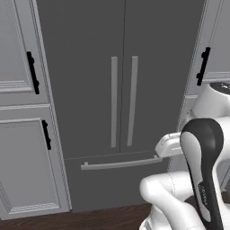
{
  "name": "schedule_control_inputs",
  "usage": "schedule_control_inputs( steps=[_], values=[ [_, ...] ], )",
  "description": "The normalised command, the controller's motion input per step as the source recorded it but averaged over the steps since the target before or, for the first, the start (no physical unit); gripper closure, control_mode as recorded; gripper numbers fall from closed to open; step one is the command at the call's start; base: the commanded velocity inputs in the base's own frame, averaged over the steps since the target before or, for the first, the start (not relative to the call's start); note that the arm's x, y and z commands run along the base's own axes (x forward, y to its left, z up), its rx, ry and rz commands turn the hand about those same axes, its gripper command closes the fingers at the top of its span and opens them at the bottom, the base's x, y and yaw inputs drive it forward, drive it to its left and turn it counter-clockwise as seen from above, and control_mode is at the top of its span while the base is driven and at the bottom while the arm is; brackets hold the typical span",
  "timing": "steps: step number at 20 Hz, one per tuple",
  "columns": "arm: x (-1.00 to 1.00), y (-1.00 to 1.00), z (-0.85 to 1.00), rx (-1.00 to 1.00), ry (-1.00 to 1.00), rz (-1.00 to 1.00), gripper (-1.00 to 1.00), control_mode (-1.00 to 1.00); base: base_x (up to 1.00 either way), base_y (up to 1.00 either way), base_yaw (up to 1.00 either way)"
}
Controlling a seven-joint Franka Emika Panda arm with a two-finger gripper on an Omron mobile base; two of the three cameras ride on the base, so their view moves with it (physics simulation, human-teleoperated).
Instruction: Grab a lemon wedge from the fridge and one ice cube from the ice bowl, and put them in the glass of lemonade.
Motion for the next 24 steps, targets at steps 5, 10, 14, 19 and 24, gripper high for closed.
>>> schedule_control_inputs(
  steps=[5, 10, 14, 19, 24],
  values=[
    [0.00, 0.00, 0.16, 0.00, 0.00, -0.18, -1.00, -1.00, 0.00, 0.00, 0.00],
    [0.15, 0.00, 0.11, 0.00, 0.00, -0.10, -1.00, -1.00, 0.00, 0.00, 0.00],
    [0.86, 0.00, 0.24, 0.00, -0.06, -0.02, -1.00, -1.00, 0.00, 0.00, 0.00],
    [0.91, 0.00, 0.24, 0.00, -0.05, 0.00, -1.00, -1.00, 0.00, 0.00, 0.00],
    [0.44, -0.02, -0.02, -0.04, -0.29, 0.00, -1.00, -1.00, 0.00, 0.00, 0.00]
  ],
)
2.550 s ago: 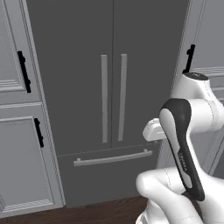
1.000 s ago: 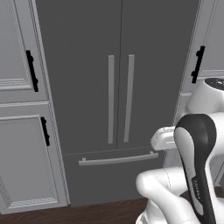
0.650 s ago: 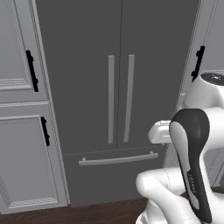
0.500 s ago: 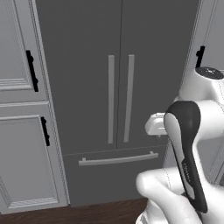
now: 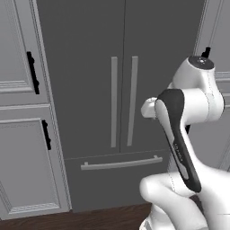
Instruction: Grab a lemon wedge from the fridge and one ice cube from the ice bowl, and put them in the glass of lemonade.
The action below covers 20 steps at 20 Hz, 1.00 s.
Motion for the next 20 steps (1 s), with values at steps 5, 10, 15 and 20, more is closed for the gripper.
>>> schedule_control_inputs(
  steps=[5, 10, 15, 20],
  values=[
    [0.18, 0.00, -0.29, -0.08, -0.29, 0.00, -1.00, -1.00, 0.00, 0.00, 0.00],
    [0.58, 0.00, -0.34, -0.01, -0.21, 0.00, -1.00, -1.00, 0.00, 0.00, 0.00],
    [0.49, -0.19, 0.00, 0.02, -0.04, 0.00, -1.00, -1.00, 0.00, 0.00, 0.00],
    [0.87, -0.18, 0.00, 0.03, 0.06, 0.00, -1.00, -1.00, 0.00, 0.00, 0.00]
  ],
)
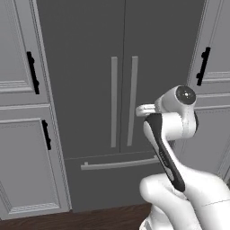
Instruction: Grab a lemon wedge from the fridge and one ice cube from the ice bowl, and put them in the glass of lemonade.
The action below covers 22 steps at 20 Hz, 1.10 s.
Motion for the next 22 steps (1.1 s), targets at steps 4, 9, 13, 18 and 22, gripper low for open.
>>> schedule_control_inputs(
  steps=[4, 9, 13, 18, 22],
  values=[
    [0.53, 0.00, 0.00, -0.04, 0.23, 0.00, -1.00, -1.00, 0.00, 0.00, 0.00],
    [0.54, 0.02, 0.00, -0.09, 0.10, 0.00, -1.00, -1.00, 0.00, 0.00, 0.00],
    [0.43, 0.00, -0.13, -0.05, 0.01, 0.00, -1.00, -1.00, 0.00, 0.00, 0.00],
    [0.12, 0.00, -0.41, 0.00, -0.13, 0.00, -1.00, -1.00, 0.00, 0.00, 0.00],
    [0.21, 0.00, -0.32, 0.00, -0.11, 0.00, -1.00, -1.00, 0.00, 0.00, 0.00]
  ],
)
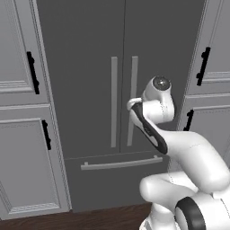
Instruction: Grab a lemon wedge from the fridge and one ice cube from the ice bowl, and put them in the glass of lemonade.
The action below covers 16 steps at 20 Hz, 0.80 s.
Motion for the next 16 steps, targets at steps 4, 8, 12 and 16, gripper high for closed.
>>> schedule_control_inputs(
  steps=[4, 8, 12, 16],
  values=[
    [0.49, 0.00, -0.07, 0.00, 0.00, 0.00, -1.00, -1.00, 0.00, 0.00, 0.00],
    [0.54, 0.00, 0.00, 0.00, 0.00, 0.00, -1.00, -1.00, 0.00, 0.00, 0.00],
    [0.40, 0.00, -0.08, 0.00, 0.00, 0.00, -1.00, -1.00, 0.00, 0.00, 0.00],
    [0.37, 0.00, -0.28, 0.00, 0.00, 0.00, -1.00, -1.00, 0.00, 0.00, 0.00]
  ],
)
